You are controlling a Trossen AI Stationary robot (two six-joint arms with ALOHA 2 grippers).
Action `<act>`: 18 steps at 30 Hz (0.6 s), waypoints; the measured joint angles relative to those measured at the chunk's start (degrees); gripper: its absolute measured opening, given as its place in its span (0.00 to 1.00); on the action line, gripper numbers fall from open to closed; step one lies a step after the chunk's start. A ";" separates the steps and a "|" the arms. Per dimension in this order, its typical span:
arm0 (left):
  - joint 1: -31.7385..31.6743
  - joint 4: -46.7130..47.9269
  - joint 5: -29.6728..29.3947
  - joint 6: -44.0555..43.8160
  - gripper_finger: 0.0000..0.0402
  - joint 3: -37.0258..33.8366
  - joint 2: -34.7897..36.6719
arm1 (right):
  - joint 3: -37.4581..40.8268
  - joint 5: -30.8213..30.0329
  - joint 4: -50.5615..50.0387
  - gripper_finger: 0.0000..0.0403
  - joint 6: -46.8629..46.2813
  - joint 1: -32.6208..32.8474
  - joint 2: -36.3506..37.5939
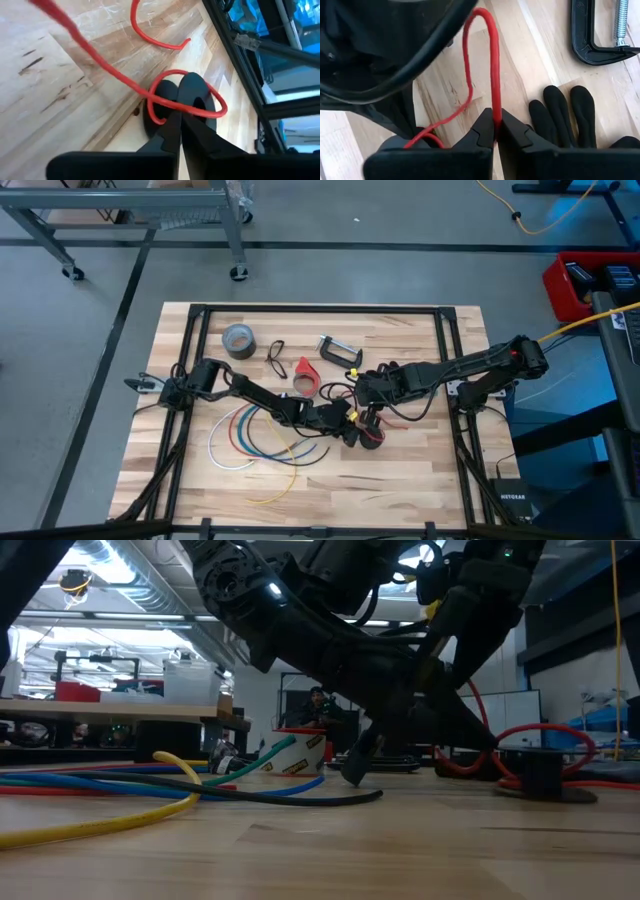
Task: Coil cords
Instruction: Uncoil the orange wire from the spool
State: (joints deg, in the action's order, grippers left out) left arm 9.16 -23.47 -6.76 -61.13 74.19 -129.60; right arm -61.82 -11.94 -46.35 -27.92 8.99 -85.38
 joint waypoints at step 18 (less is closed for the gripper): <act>-3.60 30.05 0.71 15.38 0.00 -0.55 10.48 | 0.00 -2.03 -3.26 0.03 -0.02 -0.02 0.00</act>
State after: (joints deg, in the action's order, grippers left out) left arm 5.56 6.58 -6.06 -45.75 73.65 -119.12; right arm -61.82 -13.98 -49.61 -27.94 8.97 -85.38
